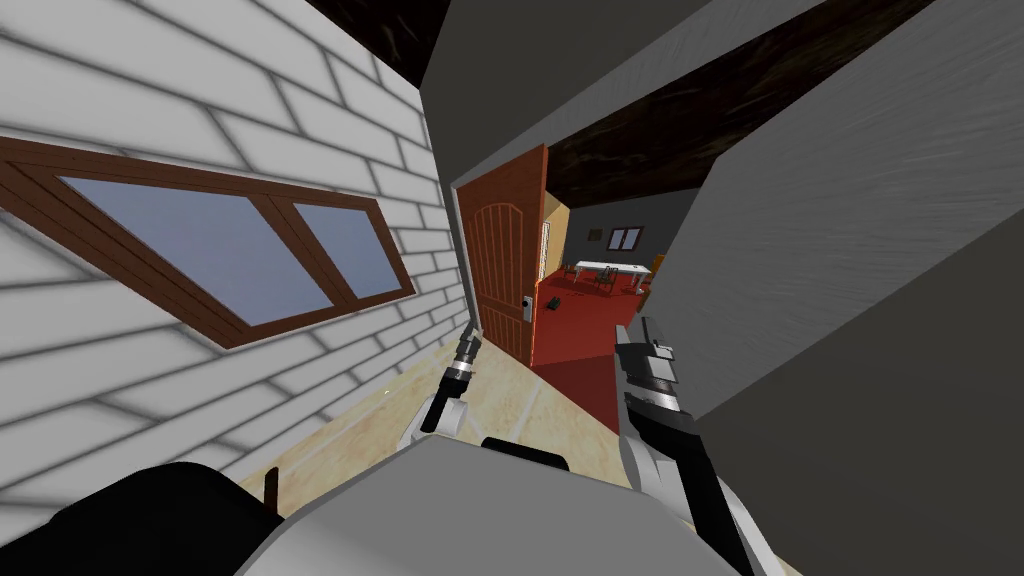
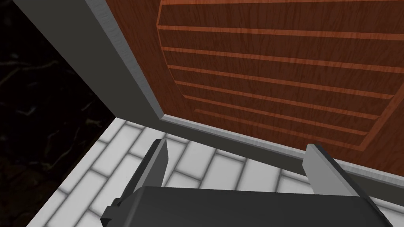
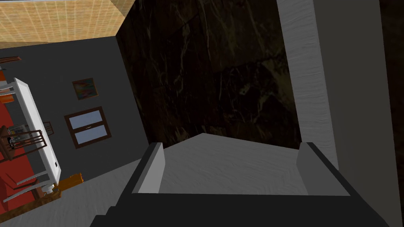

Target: Push the door open

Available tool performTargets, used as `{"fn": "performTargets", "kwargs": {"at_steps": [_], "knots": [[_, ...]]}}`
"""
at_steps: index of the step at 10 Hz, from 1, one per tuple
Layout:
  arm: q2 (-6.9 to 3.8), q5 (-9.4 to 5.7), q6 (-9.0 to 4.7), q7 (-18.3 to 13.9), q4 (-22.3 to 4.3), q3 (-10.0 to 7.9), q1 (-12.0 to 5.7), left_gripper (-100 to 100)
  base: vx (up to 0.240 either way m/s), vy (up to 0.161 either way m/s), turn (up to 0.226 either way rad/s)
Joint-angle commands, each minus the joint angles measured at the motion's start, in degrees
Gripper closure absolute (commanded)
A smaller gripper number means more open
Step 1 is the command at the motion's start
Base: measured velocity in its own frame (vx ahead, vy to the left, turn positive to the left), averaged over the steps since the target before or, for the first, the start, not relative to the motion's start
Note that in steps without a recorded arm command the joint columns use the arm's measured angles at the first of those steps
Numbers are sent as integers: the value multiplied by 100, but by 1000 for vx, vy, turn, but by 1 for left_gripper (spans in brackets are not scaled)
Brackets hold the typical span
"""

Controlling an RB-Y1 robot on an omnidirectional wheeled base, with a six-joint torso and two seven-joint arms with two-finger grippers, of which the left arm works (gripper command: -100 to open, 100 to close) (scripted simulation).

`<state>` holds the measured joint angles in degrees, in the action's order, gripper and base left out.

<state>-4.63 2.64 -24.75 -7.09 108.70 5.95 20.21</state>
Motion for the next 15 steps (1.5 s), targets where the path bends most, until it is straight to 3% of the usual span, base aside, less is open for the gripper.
{"fn": "performTargets", "kwargs": {"at_steps": [1, 5, 6, 15], "knots": [[7, 18, 43, 6, -259, 89, -148, -100, 106, 56, -105], [-60, 23, 193, -32, -766, 270, -439, -100, 86, 48, -89], [-91, 26, 268, -51, -1019, 360, -585, -100, 121, 60, -168], [-192, 37, 575, -129, -2060, 732, -1183, -100, 93, 60, -87]]}}
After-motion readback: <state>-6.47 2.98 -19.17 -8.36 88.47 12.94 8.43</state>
